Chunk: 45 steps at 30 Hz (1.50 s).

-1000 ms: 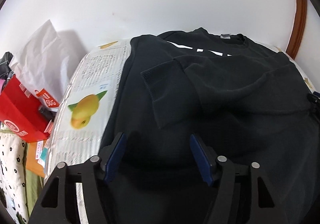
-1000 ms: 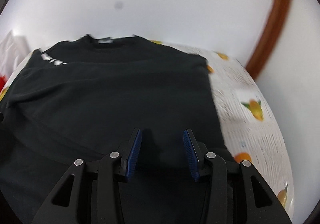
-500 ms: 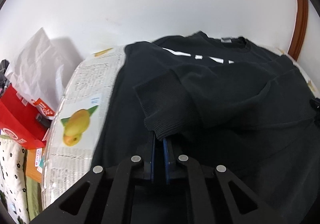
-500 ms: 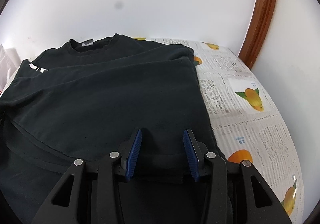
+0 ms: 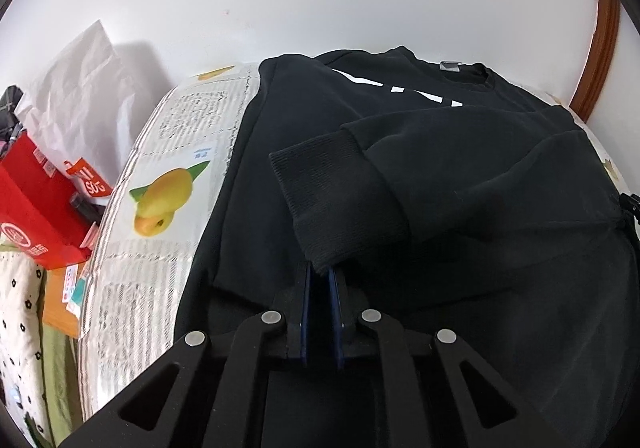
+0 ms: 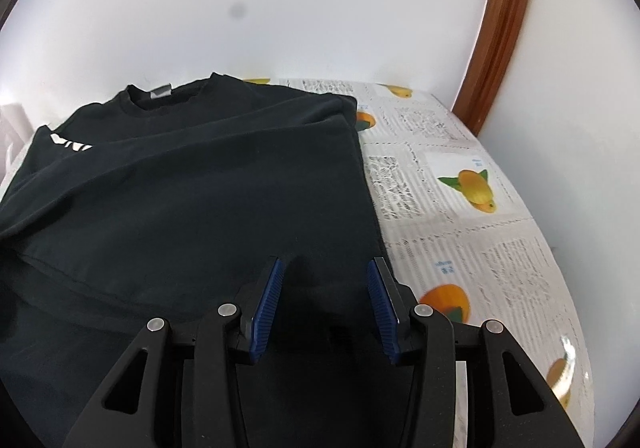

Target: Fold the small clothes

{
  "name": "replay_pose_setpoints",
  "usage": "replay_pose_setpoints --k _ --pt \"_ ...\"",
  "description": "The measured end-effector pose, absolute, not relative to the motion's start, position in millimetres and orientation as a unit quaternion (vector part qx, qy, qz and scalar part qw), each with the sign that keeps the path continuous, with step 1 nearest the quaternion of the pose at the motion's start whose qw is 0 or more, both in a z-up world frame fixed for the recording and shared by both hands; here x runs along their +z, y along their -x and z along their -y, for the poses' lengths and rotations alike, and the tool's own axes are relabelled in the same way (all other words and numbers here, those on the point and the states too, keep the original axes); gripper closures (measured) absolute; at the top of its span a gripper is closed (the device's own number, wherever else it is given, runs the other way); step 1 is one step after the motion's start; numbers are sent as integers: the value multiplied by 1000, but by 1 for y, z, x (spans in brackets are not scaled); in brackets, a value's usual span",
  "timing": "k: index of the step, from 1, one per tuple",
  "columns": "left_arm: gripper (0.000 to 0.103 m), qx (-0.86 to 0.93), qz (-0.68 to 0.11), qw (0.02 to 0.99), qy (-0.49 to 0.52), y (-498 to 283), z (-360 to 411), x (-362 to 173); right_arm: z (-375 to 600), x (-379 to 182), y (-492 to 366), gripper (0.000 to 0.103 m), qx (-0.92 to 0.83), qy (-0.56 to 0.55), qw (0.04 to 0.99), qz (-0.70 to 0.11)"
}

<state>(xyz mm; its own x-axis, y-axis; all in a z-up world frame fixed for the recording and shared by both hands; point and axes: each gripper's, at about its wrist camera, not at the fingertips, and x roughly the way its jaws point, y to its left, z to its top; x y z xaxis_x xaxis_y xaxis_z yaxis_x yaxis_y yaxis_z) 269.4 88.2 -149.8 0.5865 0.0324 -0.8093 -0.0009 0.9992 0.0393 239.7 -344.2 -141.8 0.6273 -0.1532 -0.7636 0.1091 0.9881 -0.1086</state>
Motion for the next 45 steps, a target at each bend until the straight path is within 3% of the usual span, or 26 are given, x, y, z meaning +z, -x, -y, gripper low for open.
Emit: replay_pose_setpoints --k 7,16,25,45 --pt "92 12 -449 893 21 -241 -97 -142 347 -122 -201 49 -65 21 911 -407" --pt "92 19 -451 891 44 -197 -101 -144 359 -121 -138 48 -53 5 917 -396" --pt "92 11 -460 888 32 -155 -100 -164 369 -154 -100 49 -43 0 901 -432" --pt "72 45 -420 906 -4 -127 -98 -171 366 -176 -96 45 -59 16 894 -445"
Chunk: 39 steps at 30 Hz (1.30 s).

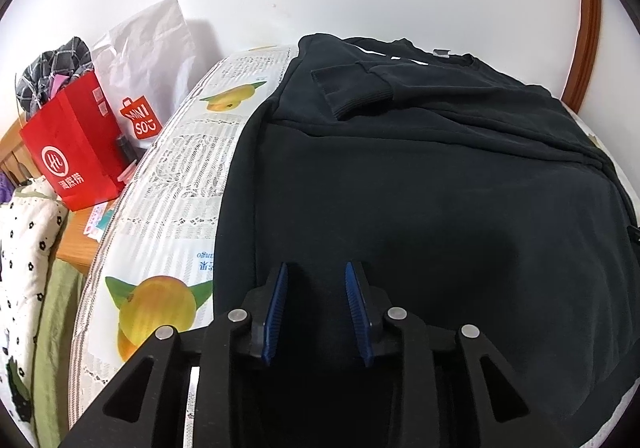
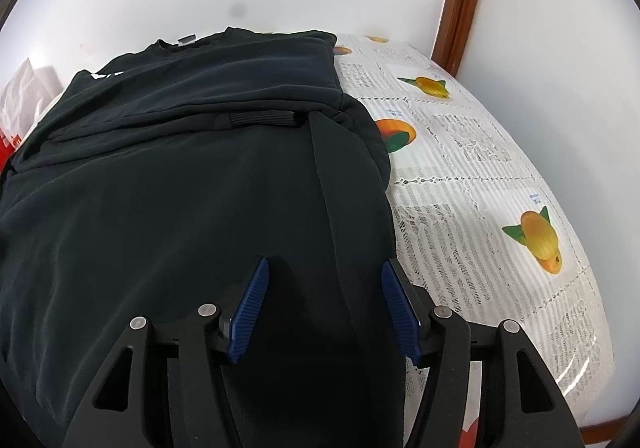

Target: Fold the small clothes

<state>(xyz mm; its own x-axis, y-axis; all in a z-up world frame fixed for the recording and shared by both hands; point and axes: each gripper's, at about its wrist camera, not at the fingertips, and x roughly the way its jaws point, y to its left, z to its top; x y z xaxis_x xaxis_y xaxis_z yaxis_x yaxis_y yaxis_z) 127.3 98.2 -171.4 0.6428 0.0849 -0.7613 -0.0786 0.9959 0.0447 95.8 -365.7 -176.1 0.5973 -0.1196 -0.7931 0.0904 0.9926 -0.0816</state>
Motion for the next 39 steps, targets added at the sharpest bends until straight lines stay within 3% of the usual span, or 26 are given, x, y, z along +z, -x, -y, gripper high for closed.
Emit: replay_pose_setpoints --k 9,39 --pt "68 47 -421 906 3 -128 -101 -171 365 -175 -95 44 -63 19 894 -443" --pt "66 44 -420 906 8 -128 -103 -172 368 -175 -95 43 -62 15 894 -443"
